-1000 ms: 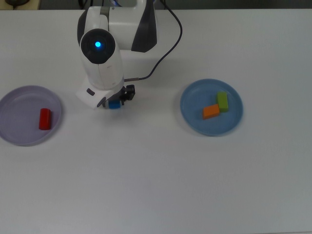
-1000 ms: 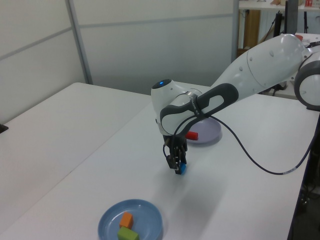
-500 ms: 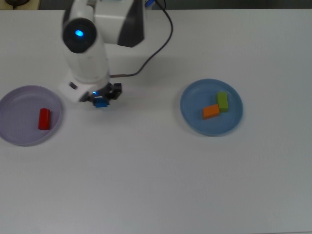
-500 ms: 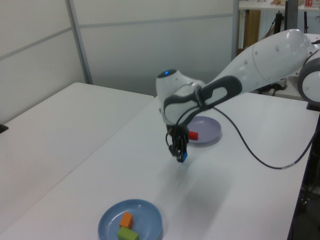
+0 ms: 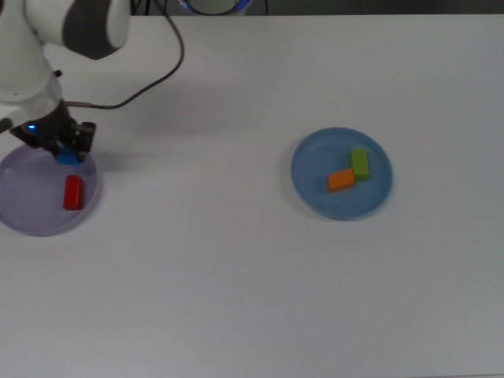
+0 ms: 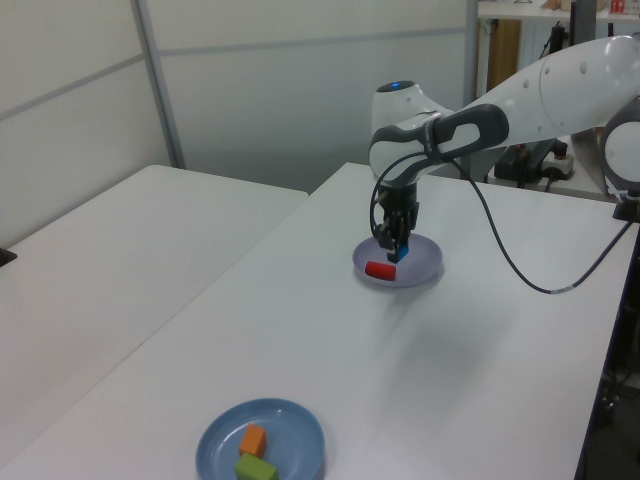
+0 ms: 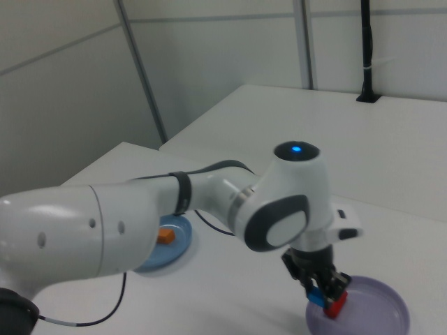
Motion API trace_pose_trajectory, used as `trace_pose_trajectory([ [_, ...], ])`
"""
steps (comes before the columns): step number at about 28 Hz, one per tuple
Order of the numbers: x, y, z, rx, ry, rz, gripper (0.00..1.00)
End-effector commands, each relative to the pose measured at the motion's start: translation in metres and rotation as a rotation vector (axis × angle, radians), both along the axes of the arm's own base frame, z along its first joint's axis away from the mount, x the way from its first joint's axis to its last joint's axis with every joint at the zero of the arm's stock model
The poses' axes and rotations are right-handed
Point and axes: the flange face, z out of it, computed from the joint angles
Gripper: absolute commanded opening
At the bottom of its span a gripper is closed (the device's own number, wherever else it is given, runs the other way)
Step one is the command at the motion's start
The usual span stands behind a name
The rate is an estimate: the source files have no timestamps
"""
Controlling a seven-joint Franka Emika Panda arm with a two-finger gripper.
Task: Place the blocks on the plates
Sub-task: 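Carry the blue cube onto the lavender plate beside the red block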
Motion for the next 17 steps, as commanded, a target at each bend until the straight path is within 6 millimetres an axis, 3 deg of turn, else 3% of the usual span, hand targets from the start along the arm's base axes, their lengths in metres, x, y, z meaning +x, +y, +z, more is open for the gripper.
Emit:
trace_pose_trajectory([
  [1,0.012,-0.043,-0.010,0.023,-0.105,-0.062,0.00],
  [6,0.027,-0.055,-0.008,-0.035,-0.296,-0.109,0.00],
  [12,0.026,-0.057,-0.031,-0.039,-0.274,-0.094,0.02],
  [14,0.026,-0.057,-0.031,-0.038,-0.272,-0.094,0.13],
  [15,0.026,-0.057,-0.031,-0.038,-0.272,-0.094,0.23],
  [16,0.025,-0.057,-0.033,-0.039,-0.269,-0.090,0.44],
  [17,0.025,-0.056,-0.034,-0.038,-0.266,-0.090,0.55],
])
